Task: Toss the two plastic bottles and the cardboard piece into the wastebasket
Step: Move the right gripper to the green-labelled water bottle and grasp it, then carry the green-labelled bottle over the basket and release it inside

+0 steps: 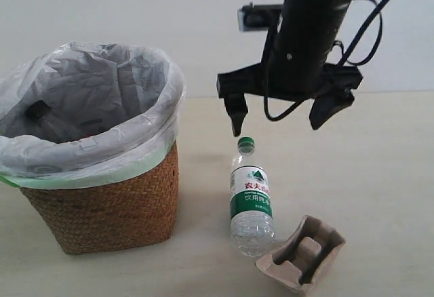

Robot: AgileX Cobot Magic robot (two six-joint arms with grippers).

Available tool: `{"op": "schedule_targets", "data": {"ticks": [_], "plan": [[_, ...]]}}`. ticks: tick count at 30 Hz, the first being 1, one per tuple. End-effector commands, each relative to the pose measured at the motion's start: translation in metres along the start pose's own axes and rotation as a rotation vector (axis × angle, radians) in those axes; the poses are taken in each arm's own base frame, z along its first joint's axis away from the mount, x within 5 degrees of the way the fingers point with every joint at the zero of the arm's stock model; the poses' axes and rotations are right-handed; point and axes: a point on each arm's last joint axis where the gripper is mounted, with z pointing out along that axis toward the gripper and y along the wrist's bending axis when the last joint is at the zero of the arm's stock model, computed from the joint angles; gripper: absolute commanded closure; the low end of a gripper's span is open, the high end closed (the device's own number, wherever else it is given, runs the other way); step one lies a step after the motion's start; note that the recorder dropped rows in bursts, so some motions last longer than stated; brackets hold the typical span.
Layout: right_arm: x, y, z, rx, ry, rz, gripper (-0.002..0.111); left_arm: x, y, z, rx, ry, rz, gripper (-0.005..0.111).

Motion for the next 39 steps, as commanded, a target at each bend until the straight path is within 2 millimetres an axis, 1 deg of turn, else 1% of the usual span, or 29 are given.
{"op": "schedule_targets", "data": {"ticks": [1, 2, 5, 6, 7, 8, 9, 10, 11, 12, 14, 15, 16, 17, 18, 22, 25, 28, 33, 34, 35, 37, 38, 39], "plan": [[-0.005, 0.002, 0.038, 0.013, 0.083, -0.003, 0.006, 0.001, 0.0, 0.0, -0.004, -0.002, -0.008, 0.101], [-0.005, 0.002, 0.047, 0.014, 0.098, -0.001, 0.006, 0.001, 0.0, 0.0, -0.004, -0.002, -0.008, 0.101], [-0.009, 0.005, 0.084, 0.019, 0.125, -0.004, 0.006, 0.001, 0.0, 0.0, -0.004, -0.002, -0.008, 0.101], [-0.009, 0.006, 0.091, 0.02, 0.128, -0.004, 0.006, 0.001, 0.0, 0.0, -0.004, -0.002, -0.008, 0.101], [-0.01, 0.006, 0.102, 0.022, 0.132, -0.006, 0.006, 0.001, 0.0, 0.0, -0.004, -0.002, -0.008, 0.101], [-0.01, 0.007, 0.108, 0.018, 0.137, -0.006, 0.006, 0.001, 0.0, 0.0, -0.004, -0.002, -0.008, 0.101], [-0.009, 0.008, 0.119, 0.015, 0.148, -0.007, 0.008, 0.001, 0.0, 0.0, -0.004, -0.002, -0.008, 0.101], [-0.009, 0.008, 0.126, 0.019, 0.157, -0.009, 0.012, 0.001, 0.0, 0.0, -0.004, -0.002, -0.008, 0.101], [-0.008, 0.007, 0.135, 0.026, 0.17, -0.01, 0.025, 0.001, 0.0, 0.0, -0.004, -0.002, -0.008, 0.101], [-0.007, 0.007, 0.143, 0.032, 0.179, -0.016, 0.043, 0.001, 0.0, 0.0, -0.004, -0.002, -0.008, 0.101], [-0.007, 0.007, 0.149, 0.03, 0.18, -0.04, 0.065, 0.001, 0.0, 0.0, -0.004, -0.002, -0.008, 0.101], [-0.007, 0.007, 0.15, 0.028, 0.178, -0.053, 0.082, 0.001, 0.0, 0.0, -0.004, -0.002, -0.008, 0.101], [-0.008, 0.007, 0.15, 0.026, 0.173, -0.055, 0.092, 0.001, 0.0, 0.0, -0.004, -0.002, -0.008, 0.101], [-0.009, 0.008, 0.15, 0.021, 0.158, -0.057, 0.108, 0.001, 0.0, 0.0, -0.004, -0.002, -0.008, 0.101], [-0.01, 0.008, 0.148, 0.016, 0.145, -0.063, 0.108, 0.001, 0.0, 0.0, -0.004, -0.002, -0.008, 0.101], [-0.017, 0.007, 0.125, 0.026, 0.073, -0.09, 0.108, 0.001, 0.0, 0.0, -0.004, -0.002, -0.008, 0.101], [-0.022, 0.0, 0.097, 0.084, 0.002, -0.088, 0.108, 0.001, 0.0, 0.0, -0.004, -0.002, -0.008, 0.101], [-0.025, -0.013, 0.06, 0.204, -0.085, -0.07, 0.108, 0.001, 0.0, 0.0, -0.004, -0.002, -0.008, 0.101], [-0.021, -0.042, -0.015, 0.453, -0.226, -0.042, 0.108, 0.001, 0.0, 0.0, -0.004, -0.002, -0.008, 0.101], [-0.02, -0.046, -0.027, 0.491, -0.25, -0.038, 0.108, 0.001, 0.0, 0.0, -0.004, -0.002, -0.008, 0.101], [-0.018, -0.052, -0.045, 0.539, -0.296, -0.031, 0.108, 0.001, 0.0, 0.0, -0.004, -0.002, -0.008, 0.101], [-0.017, -0.059, -0.066, 0.591, -0.37, -0.033, 0.108, 0.001, 0.0, 0.0, -0.004, -0.002, -0.008, 0.101], [-0.016, -0.063, -0.08, 0.623, -0.416, -0.034, 0.108, 0.001, 0.0, 0.0, -0.004, -0.002, -0.008, 0.101], [-0.015, -0.065, -0.087, 0.636, -0.444, -0.022, 0.108, 0.001, 0.0, 0.0, -0.004, -0.002, -0.008, 0.101]]}}
